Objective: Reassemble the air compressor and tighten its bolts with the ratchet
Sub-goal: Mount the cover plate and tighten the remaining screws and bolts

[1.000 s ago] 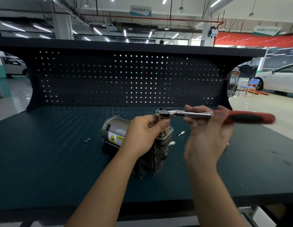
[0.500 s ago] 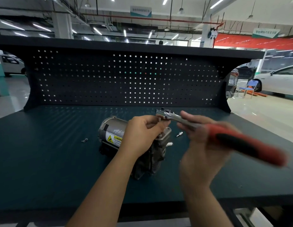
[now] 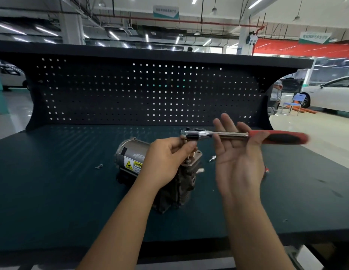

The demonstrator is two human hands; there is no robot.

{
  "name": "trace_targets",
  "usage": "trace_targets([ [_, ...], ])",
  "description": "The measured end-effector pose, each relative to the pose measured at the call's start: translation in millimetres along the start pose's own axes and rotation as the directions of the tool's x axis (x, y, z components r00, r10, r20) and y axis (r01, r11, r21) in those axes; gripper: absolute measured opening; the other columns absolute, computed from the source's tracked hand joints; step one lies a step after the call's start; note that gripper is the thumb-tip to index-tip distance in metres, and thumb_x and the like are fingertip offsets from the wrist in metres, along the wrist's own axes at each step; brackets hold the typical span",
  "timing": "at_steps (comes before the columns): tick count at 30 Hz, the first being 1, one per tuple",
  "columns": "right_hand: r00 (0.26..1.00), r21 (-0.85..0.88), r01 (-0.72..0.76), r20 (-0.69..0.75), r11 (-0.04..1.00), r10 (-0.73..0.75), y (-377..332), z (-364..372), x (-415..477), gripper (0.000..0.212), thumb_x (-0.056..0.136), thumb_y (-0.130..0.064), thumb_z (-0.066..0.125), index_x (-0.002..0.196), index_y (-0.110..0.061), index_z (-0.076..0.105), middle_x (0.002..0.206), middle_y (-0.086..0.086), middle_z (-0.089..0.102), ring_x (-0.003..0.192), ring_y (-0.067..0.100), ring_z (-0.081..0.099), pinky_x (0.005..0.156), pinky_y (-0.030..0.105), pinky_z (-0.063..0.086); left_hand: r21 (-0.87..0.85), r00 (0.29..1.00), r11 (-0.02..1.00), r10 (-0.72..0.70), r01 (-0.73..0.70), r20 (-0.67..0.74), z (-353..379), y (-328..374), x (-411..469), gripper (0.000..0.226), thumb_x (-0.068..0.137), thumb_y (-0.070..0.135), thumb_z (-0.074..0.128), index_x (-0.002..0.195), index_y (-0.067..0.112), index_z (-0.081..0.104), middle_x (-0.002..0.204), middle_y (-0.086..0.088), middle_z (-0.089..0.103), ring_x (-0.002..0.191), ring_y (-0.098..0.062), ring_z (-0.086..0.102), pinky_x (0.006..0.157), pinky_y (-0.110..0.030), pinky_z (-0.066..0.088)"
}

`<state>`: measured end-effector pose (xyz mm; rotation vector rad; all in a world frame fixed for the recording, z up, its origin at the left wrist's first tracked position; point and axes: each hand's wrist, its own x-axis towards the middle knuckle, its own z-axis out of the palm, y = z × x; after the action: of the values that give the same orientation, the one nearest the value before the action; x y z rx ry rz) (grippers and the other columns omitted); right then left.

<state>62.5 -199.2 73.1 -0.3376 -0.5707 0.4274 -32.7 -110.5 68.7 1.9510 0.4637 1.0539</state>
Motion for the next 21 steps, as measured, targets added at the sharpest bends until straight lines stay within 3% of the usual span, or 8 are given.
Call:
trace_targets([
  [2, 0.978, 0.016, -0.197, -0.058, 0.98, 0.198, 2.9, -6.4, 17.6, 0.038, 0.102, -0.043, 0.025, 0.101, -0.011, 0.045, 0.099, 0.01, 0.074, 0.093, 0.024, 0.071, 0.068, 0.027, 0.055, 0.032, 1.0, 0.999, 0.011, -0.012, 0.012, 0.4, 1.7, -0.4, 0.02, 0.088, 0.035, 0.06, 0.088, 0.021, 0.073, 0.083, 0.005, 0.075, 0.08, -0.007, 0.07, 0.082, -0.035, 0.056],
  [5, 0.943, -0.237, -0.316, 0.026, 0.919, 0.331, 15.7, -5.0, 20.9, 0.034, 0.104, -0.033, 0.03, 0.102, -0.009, 0.054, 0.102, 0.009, 0.073, 0.091, 0.02, 0.068, 0.071, 0.027, 0.052, 0.072, 1.0, 0.997, 0.019, -0.018, -0.008, 0.4, 1.5, -0.1, 0.021, 0.087, 0.038, 0.06, 0.087, 0.022, 0.073, 0.081, 0.002, 0.075, 0.079, -0.011, 0.07, 0.08, -0.038, 0.055],
  [8, 0.975, -0.269, -0.164, 0.1, 0.949, 0.197, 26.6, -5.4, 10.5, 0.03, 0.099, -0.023, 0.042, 0.109, 0.001, 0.056, 0.097, 0.009, 0.073, 0.087, 0.018, 0.069, 0.072, 0.025, 0.055, 0.096, 0.999, 0.995, 0.038, -0.035, -0.027, 1.5, 0.6, -0.2, 0.02, 0.087, 0.039, 0.061, 0.085, 0.024, 0.073, 0.08, 0.001, 0.074, 0.079, -0.013, 0.07, 0.079, -0.041, 0.054],
  [12, 0.982, -0.422, 0.169, 0.152, 0.89, -0.114, 32.5, -6.7, -3.9, 0.008, 0.095, -0.017, 0.051, 0.102, -0.015, 0.047, 0.102, 0.002, 0.072, 0.103, 0.018, 0.065, 0.09, 0.034, 0.051, 0.117, 0.997, 0.992, 0.055, -0.049, -0.049, 4.7, -0.3, 0.3, 0.014, 0.087, 0.038, 0.06, 0.078, 0.035, 0.07, 0.078, 0.01, 0.073, 0.076, -0.001, 0.068, 0.076, -0.033, 0.056],
  [15, 0.852, -0.527, 0.516, 0.401, 0.676, -0.337, 35.9, -2.1, -9.6, 0.013, 0.095, -0.01, 0.051, 0.097, -0.023, 0.052, 0.106, -0.001, 0.061, 0.102, 0.012, 0.06, 0.089, 0.028, 0.049, 0.131, 0.997, 0.991, 0.04, -0.032, -0.059, 5.9, -0.8, 0.4, 0.017, 0.083, 0.041, 0.058, 0.073, 0.031, 0.068, 0.07, 0.014, 0.071, 0.066, 0.005, 0.064, 0.064, -0.019, 0.052],
  [17, 0.732, -0.573, 0.677, 0.585, 0.462, -0.348, 39.7, -2.8, -14.2, 0.008, 0.093, -0.017, 0.056, 0.096, -0.024, 0.058, 0.109, -0.008, 0.059, 0.103, 0.02, 0.059, 0.091, 0.035, 0.048, 0.198, 0.995, 0.98, 0.042, -0.023, -0.093, 4.8, -4.3, 1.6, 0.025, 0.082, 0.028, 0.055, 0.057, 0.026, 0.056, 0.052, 0.011, 0.062, 0.05, 0.001, 0.053, 0.047, -0.011, 0.037],
  [19, 0.698, -0.609, 0.715, 0.641, 0.342, -0.319, 43.7, -8.6, -17.1, 0.017, 0.089, -0.009, 0.064, 0.101, -0.021, 0.065, 0.112, -0.01, 0.061, 0.106, 0.019, 0.058, 0.099, 0.044, 0.043, 0.274, 0.993, 0.962, 0.032, -0.001, -0.109, 3.2, -7.6, 3.2, 0.033, 0.084, 0.013, 0.052, 0.053, 0.023, 0.048, 0.048, 0.006, 0.053, 0.047, -0.004, 0.044, 0.044, -0.016, 0.033],
  [21, 0.689, -0.635, 0.723, 0.638, 0.271, -0.344, 45.0, -10.6, -16.5, 0.018, 0.085, -0.003, 0.068, 0.1, -0.013, 0.069, 0.113, -0.011, 0.063, 0.107, 0.012, 0.057, 0.109, 0.052, 0.032, 0.322, 0.996, 0.947, 0.035, -0.008, -0.078, 2.6, -7.6, 3.7, 0.03, 0.084, 0.013, 0.053, 0.056, 0.022, 0.05, 0.052, 0.006, 0.055, 0.051, -0.008, 0.048, 0.046, -0.018, 0.035],
])
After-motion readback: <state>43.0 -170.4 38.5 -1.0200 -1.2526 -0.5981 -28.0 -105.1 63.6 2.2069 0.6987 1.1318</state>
